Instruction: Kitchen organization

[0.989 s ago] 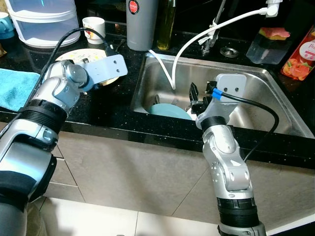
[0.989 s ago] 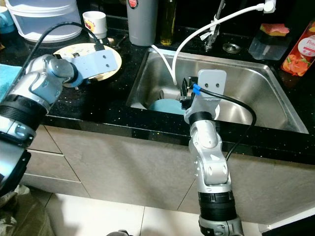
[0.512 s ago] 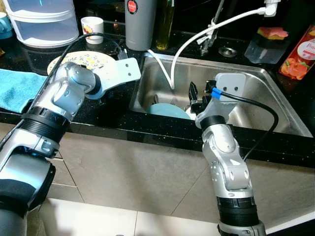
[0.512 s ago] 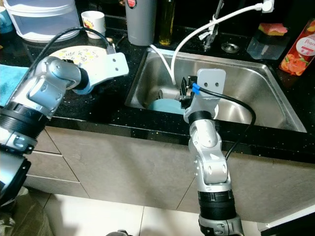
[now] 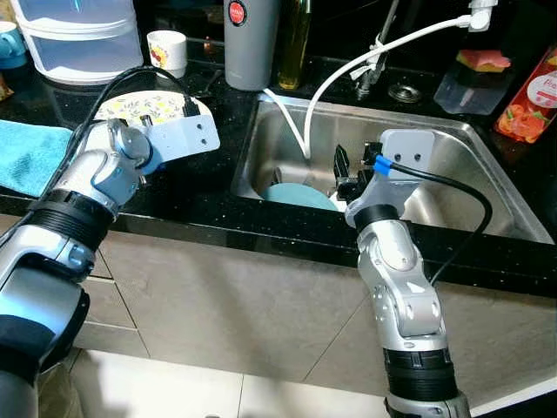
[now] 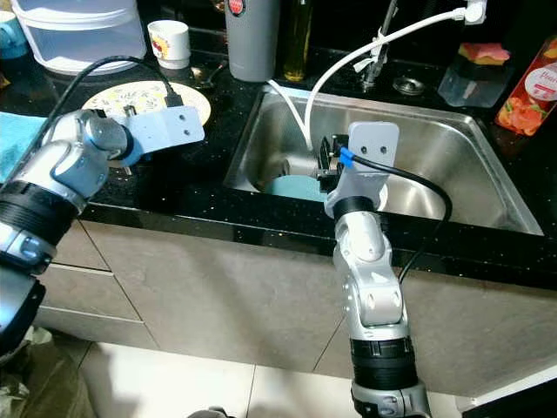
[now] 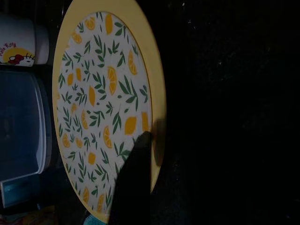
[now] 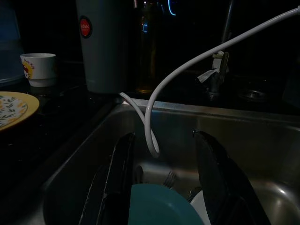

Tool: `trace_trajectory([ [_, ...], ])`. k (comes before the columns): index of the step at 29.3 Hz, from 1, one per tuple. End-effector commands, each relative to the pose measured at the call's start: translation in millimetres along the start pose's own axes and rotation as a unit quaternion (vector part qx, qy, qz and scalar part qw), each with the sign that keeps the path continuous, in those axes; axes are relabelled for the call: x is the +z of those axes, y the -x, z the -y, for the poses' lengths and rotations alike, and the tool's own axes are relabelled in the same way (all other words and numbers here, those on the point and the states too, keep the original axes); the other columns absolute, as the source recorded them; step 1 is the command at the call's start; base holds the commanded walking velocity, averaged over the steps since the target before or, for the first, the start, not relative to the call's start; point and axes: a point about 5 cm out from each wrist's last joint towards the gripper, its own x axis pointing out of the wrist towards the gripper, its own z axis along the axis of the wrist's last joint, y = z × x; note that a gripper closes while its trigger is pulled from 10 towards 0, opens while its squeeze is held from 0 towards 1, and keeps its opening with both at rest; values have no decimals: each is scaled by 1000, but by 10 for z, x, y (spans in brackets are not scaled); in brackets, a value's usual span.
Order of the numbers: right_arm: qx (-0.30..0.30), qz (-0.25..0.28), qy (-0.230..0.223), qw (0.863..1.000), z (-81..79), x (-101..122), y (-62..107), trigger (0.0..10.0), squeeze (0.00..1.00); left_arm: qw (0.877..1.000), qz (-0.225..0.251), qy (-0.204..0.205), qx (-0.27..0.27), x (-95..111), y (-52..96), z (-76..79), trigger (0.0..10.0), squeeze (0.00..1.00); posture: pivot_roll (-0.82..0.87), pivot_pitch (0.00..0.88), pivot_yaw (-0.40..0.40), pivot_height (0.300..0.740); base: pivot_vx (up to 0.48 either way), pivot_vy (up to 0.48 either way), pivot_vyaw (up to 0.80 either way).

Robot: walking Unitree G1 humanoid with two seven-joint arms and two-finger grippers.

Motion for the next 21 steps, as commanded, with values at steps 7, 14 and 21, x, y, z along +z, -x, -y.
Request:
trace_trajectory([
  [7, -7, 0, -1, 1000, 31, -1, 1, 10000, 0, 1000, 4, -13, 2, 27, -17, 12, 0, 0, 247, 52, -61, 740, 0, 0, 0],
  [14, -6, -1, -1, 1000, 30, -2, 3, 10000, 0, 997, 78, -22, -12, 342, 93, 19, 0, 0, 246, 53, -61, 740, 0, 0, 0],
  [21, -6, -1, -1, 1000, 28, -4, -3, 10000, 0, 991, 116, -53, -42, 490, 166, 108, 10000, 0, 247, 54, -63, 740, 0, 0, 0],
])
